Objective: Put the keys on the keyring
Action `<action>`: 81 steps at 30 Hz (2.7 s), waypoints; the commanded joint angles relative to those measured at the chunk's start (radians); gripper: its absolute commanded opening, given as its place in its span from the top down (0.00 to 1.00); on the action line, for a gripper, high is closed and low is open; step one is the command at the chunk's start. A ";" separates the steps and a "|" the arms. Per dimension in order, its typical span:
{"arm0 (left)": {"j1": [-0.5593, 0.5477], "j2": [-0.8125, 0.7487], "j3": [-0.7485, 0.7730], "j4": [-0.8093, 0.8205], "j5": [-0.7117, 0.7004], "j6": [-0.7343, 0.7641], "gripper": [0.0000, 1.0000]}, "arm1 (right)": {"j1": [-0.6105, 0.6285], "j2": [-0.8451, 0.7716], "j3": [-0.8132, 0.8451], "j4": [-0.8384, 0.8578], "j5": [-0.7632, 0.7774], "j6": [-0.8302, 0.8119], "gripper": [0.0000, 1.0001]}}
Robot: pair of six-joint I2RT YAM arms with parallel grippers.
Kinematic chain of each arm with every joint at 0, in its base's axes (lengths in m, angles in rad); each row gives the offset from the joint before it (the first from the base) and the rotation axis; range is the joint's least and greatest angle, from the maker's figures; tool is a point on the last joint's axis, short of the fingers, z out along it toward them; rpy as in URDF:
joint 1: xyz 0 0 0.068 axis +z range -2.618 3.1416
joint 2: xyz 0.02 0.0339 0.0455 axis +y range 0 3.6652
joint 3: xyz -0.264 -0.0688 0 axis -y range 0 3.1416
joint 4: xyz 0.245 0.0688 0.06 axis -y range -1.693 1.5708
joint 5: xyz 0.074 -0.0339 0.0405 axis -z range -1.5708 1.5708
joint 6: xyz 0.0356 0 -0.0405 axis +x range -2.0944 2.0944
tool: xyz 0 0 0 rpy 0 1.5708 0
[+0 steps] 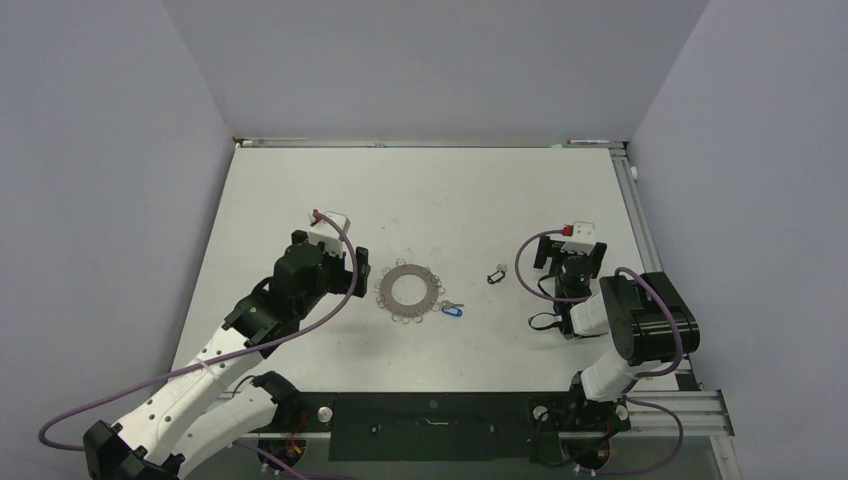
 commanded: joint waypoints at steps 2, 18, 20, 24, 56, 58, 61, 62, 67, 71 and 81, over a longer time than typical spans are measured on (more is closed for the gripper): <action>0.005 -0.004 0.014 0.025 -0.020 0.012 0.04 | -0.006 -0.004 0.018 0.047 -0.025 0.006 0.07; 0.004 0.007 0.008 0.030 -0.006 0.015 0.04 | 0.014 -0.025 0.017 0.037 0.048 0.005 0.07; 0.004 0.009 0.009 0.030 -0.006 0.013 0.04 | 0.065 -0.089 0.053 -0.059 0.174 -0.002 0.07; 0.004 0.013 0.013 0.026 -0.004 0.013 0.04 | 0.117 -0.227 0.218 -0.461 0.196 -0.025 0.07; 0.022 -0.030 0.036 0.016 0.024 -0.010 0.04 | 0.419 -0.159 0.726 -1.525 0.092 0.602 0.32; 0.022 -0.037 0.033 0.018 0.022 -0.010 0.04 | 0.440 -0.140 0.746 -1.543 0.092 0.617 0.51; 0.022 -0.043 0.029 0.024 0.024 -0.011 0.04 | 0.470 -0.138 0.765 -1.562 0.095 0.636 0.57; 0.022 -0.043 0.028 0.025 0.027 -0.012 0.04 | 0.477 -0.141 0.770 -1.571 0.099 0.645 0.56; 0.021 -0.045 0.029 0.026 0.039 -0.016 0.04 | 0.531 -0.214 0.777 -1.582 0.111 0.654 0.21; 0.021 -0.063 0.021 0.035 0.024 -0.012 0.04 | 0.543 -0.265 0.831 -1.638 0.134 0.653 0.09; 0.018 -0.063 0.020 0.036 0.028 -0.014 0.04 | 0.548 -0.257 1.034 -1.877 0.192 0.623 0.07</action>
